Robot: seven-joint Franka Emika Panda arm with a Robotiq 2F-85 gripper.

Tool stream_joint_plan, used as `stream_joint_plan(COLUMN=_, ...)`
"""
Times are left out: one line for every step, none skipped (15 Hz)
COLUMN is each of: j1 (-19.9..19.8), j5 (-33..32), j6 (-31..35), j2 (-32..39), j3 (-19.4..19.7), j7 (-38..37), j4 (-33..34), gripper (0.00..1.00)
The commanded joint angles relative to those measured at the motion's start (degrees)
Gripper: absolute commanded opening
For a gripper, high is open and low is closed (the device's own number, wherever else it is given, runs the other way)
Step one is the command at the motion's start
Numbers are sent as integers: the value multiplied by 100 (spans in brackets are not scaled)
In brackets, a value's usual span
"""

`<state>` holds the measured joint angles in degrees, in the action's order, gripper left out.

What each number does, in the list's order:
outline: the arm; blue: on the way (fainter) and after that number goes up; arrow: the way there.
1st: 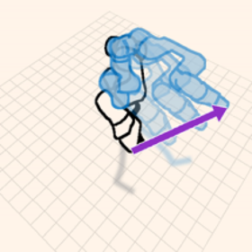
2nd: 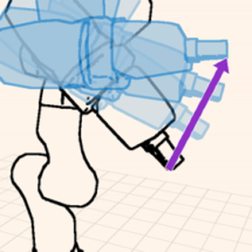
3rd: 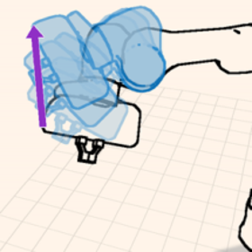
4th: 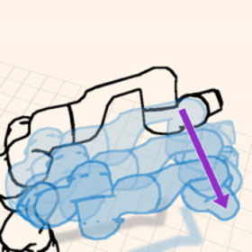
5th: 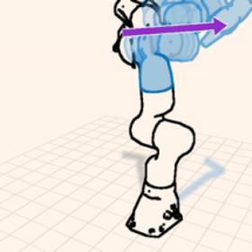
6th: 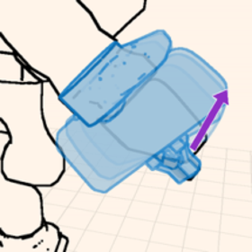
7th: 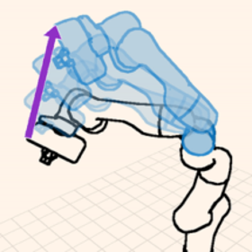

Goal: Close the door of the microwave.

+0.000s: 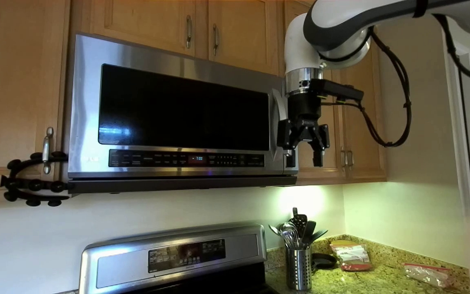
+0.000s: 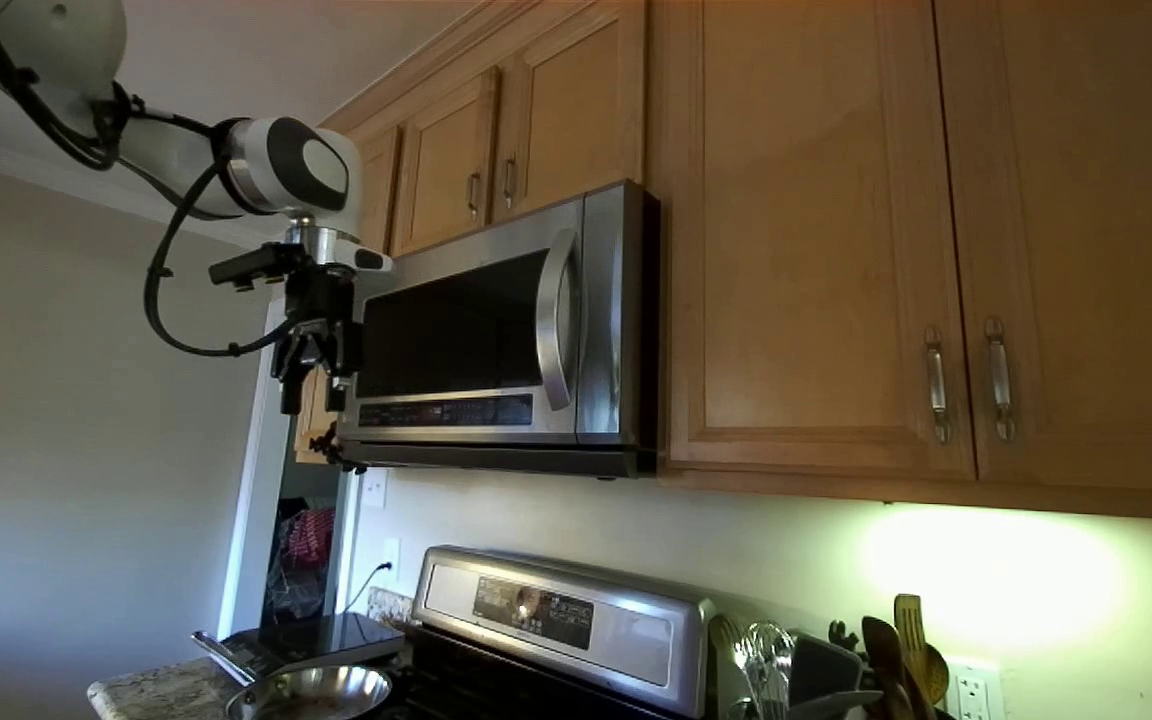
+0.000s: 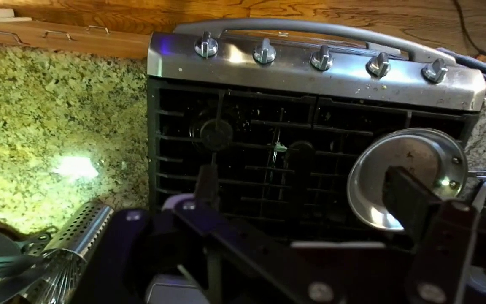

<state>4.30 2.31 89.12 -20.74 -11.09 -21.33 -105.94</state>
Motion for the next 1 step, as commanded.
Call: stream_joint_plan(j1=2, j5=-3, j6=-19, j2=12, j3=2, j7=-3, j4=18, gripper=100)
